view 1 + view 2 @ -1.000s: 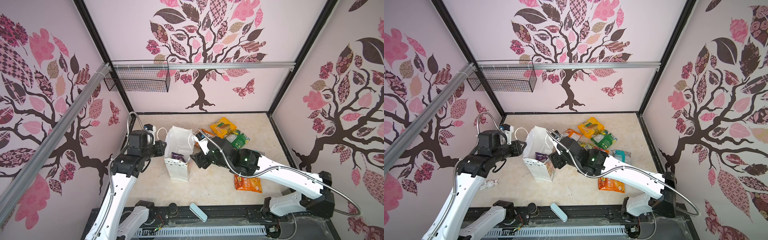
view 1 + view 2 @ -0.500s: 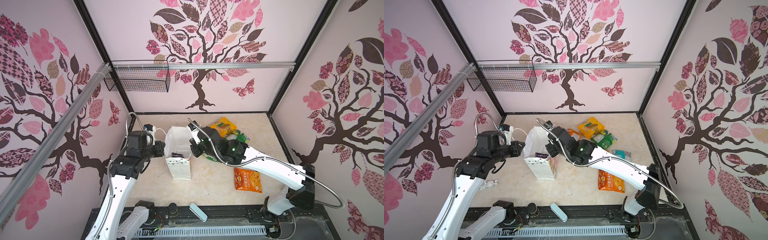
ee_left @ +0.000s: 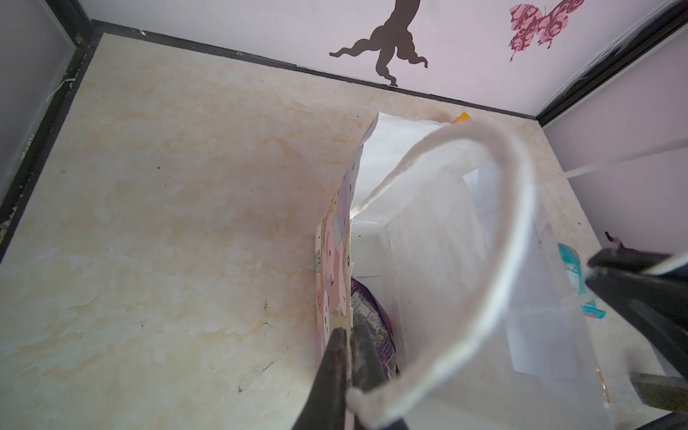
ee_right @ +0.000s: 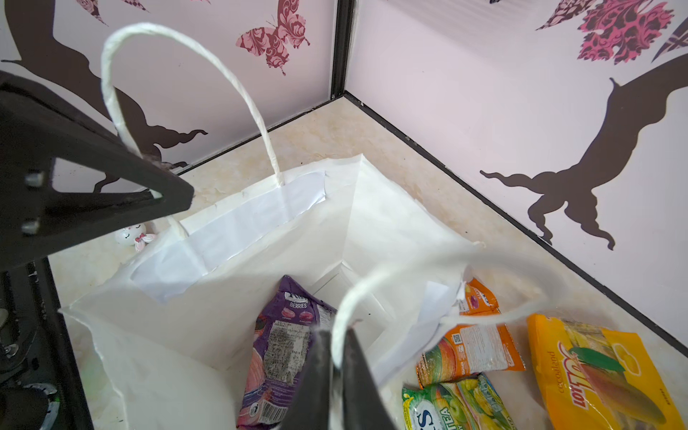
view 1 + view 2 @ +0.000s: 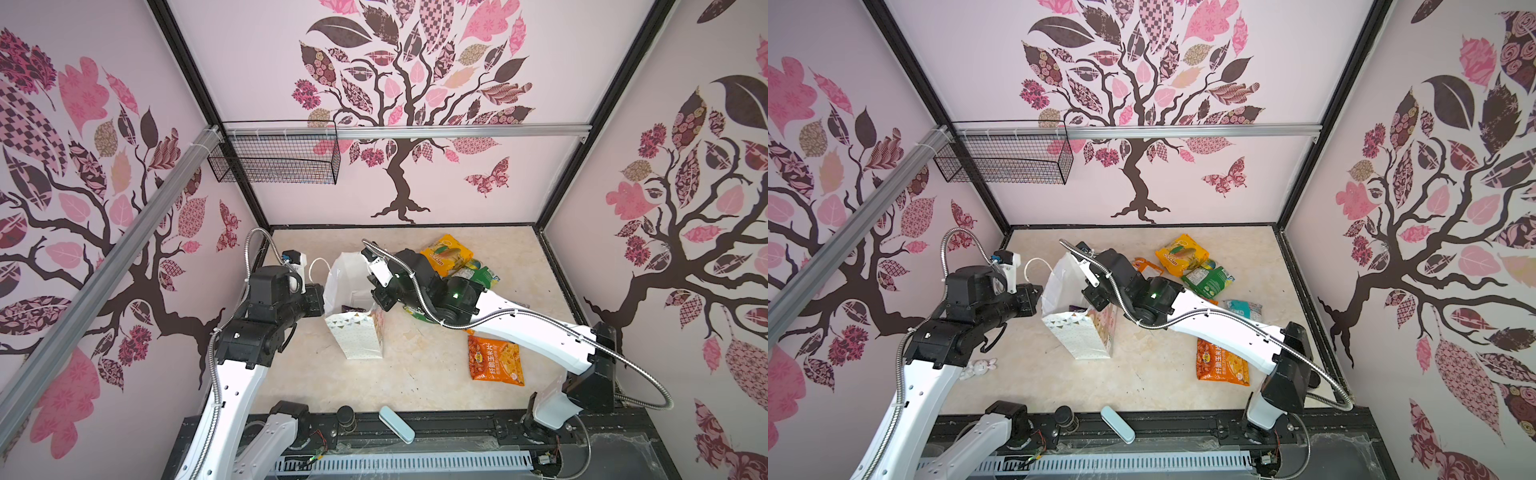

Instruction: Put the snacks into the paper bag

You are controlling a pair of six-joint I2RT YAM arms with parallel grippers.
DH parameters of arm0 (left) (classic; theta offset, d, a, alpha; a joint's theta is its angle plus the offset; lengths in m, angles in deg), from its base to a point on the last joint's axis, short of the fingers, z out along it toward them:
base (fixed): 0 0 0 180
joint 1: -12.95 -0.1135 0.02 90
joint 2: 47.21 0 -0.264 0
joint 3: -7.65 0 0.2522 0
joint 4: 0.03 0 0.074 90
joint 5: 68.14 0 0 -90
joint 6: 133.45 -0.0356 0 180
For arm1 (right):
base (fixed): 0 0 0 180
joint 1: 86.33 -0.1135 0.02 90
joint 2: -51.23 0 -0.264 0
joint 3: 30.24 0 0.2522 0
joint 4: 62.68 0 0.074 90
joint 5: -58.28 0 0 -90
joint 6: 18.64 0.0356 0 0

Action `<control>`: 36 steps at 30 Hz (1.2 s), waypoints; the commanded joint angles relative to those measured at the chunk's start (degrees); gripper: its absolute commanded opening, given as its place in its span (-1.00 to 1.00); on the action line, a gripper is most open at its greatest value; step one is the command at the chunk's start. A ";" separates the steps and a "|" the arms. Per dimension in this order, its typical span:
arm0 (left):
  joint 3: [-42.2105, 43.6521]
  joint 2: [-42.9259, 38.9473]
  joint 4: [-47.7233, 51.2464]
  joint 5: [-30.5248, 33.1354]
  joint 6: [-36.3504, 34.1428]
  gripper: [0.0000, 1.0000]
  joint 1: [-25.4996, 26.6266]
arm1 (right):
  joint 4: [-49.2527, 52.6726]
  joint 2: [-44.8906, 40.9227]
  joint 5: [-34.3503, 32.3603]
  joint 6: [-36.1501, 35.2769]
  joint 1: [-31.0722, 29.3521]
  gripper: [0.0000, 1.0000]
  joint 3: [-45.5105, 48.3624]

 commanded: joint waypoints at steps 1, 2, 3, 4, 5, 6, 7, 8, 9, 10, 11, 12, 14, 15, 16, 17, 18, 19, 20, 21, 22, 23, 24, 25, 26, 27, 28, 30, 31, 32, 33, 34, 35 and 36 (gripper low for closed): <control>0.52 0.49 0.09 -1.83 -0.33 -0.65 0.06 | -0.65 -0.29 0.90 -0.12 0.27 -0.41 0.48; 0.48 0.51 0.07 -2.23 -0.09 -0.61 0.14 | -0.52 -0.99 0.85 0.23 0.32 -0.27 1.26; 0.46 0.59 0.15 -2.60 0.11 -0.58 0.06 | -0.37 -1.69 0.89 0.55 0.33 -0.23 1.82; 0.55 0.64 0.18 -3.24 0.30 -0.57 0.12 | 0.28 -2.20 1.01 0.79 0.28 -0.22 1.96; 0.47 0.61 0.25 -3.84 0.54 -0.56 0.06 | 1.36 -2.75 1.02 1.30 0.25 -0.18 1.97; 0.57 0.48 0.41 -4.53 0.72 -0.55 0.14 | 2.76 -3.24 1.10 1.95 0.33 -0.10 1.97; 0.68 0.30 0.25 -5.45 0.79 -0.49 0.12 | 4.17 -4.00 0.72 3.23 0.28 -0.03 2.01; 0.74 0.10 0.57 -5.90 1.03 -0.41 0.06 | 5.49 -4.96 0.61 4.47 0.33 0.02 2.34; 0.77 -0.09 0.98 -6.01 1.10 -0.35 0.06 | 6.55 -6.15 1.18 5.73 0.32 0.08 2.59; 0.83 -0.51 1.28 -5.88 1.19 -0.32 0.07 | 7.71 -7.75 1.97 7.24 0.33 0.13 3.11; 0.99 -0.95 1.33 -5.68 1.30 -0.30 0.08 | 8.42 -9.56 3.22 8.83 0.33 0.18 3.99; 1.23 -1.45 1.29 -5.51 1.36 -0.25 0.07 | 8.73 -11.10 4.10 10.29 0.26 0.21 4.75; 1.35 -1.87 1.22 -5.95 1.09 -0.10 0.07 | 9.11 -14.99 5.92 13.13 0.32 0.28 6.47; 1.05 -1.62 1.61 -6.39 0.89 -0.09 0.11 | 9.69 -16.05 6.49 13.90 0.30 0.31 6.67; 0.67 -1.33 2.04 -6.87 0.84 -0.07 0.06 | 10.89 -16.86 6.58 14.76 0.33 0.33 6.35; 0.32 -1.03 2.68 -7.22 0.84 -0.05 0.09 | 13.45 -17.61 6.30 16.01 0.26 0.35 5.72; -0.16 -0.81 3.29 -7.48 0.83 -0.04 0.06 | 15.15 -18.41 6.11 16.78 0.27 0.36 5.69; -0.41 -0.68 3.74 -7.80 0.77 -0.04 0.11 | 16.57 -19.49 5.65 17.72 0.29 0.37 6.00; -0.66 -0.65 4.35 -7.94 0.46 -0.04 0.06 | 18.21 -21.00 4.42 18.83 0.28 0.38 6.96; -0.67 -0.86 4.86 -7.65 0.31 -0.03 0.15 | 19.97 -22.56 2.68 19.75 0.33 0.39 8.07; -0.72 -1.07 5.15 -7.31 0.29 -0.02 0.14 | 22.01 -23.74 0.50 20.62 0.33 0.40 8.91; -0.76 -1.24 5.62 -6.99 0.07 0.01 0.11 | 24.10 -24.78 -2.35 21.65 0.31 0.41 9.83; -0.58 -1.47 5.79 -6.85 -0.08 0.04 0.09 | 27.44 -25.25 -5.35 22.68 0.40 0.42 10.56; -0.57 -1.56 6.00 -6.81 -0.17 0.08 0.06 | 30.30 -25.25 -7.79 23.64 0.46 0.42 11.12; -0.56 -1.51 6.16 -6.97 -0.28 0.09 0.06 | 33.03 -25.16 -9.87 25.01 0.53 0.44 11.73; -0.54 -1.30 6.25 -7.30 -0.43 0.09 0.11 | 34.19 -25.59 -10.46 26.12 1.10 0.44 13.21; -0.58 -1.03 6.31 -7.53 -0.57 0.10 0.07 | 33.87 -26.44 -10.12 27.03 1.69 0.45 15.01; -0.42 -0.27 6.14 -7.85 -0.79 0.10 0.07 | 29.43 -29.36 -6.85 28.08 3.58 0.44 20.13; -0.44 0.17 6.22 -7.81 -0.79 0.10 0.08 | 26.01 -31.41 -3.82 28.58 5.56 0.43 23.71; -0.43 0.48 6.30 -7.90 -0.90 0.10 0.11 | 22.96 -33.05 -0.47 28.95 7.97 0.42 27.02; -0.34 0.55 6.19 -8.11 -1.01 0.09 0.06 | 20.79 -34.00 2.30 29.08 10.38 0.41 29.83; -0.14 0.58 5.92 -8.20 -1.01 0.08 0.07 | 18.47 -34.66 4.88 29.21 12.84 0.40 32.66; 0.08 0.50 5.69 -8.34 -1.01 0.06 0.07 | 16.25 -34.98 6.74 29.26 14.62 0.39 35.18; 0.29 0.50 5.49 -8.42 -0.99 0.05 0.06 | 14.33 -34.93 7.66 29.18 15.67 0.38 37.38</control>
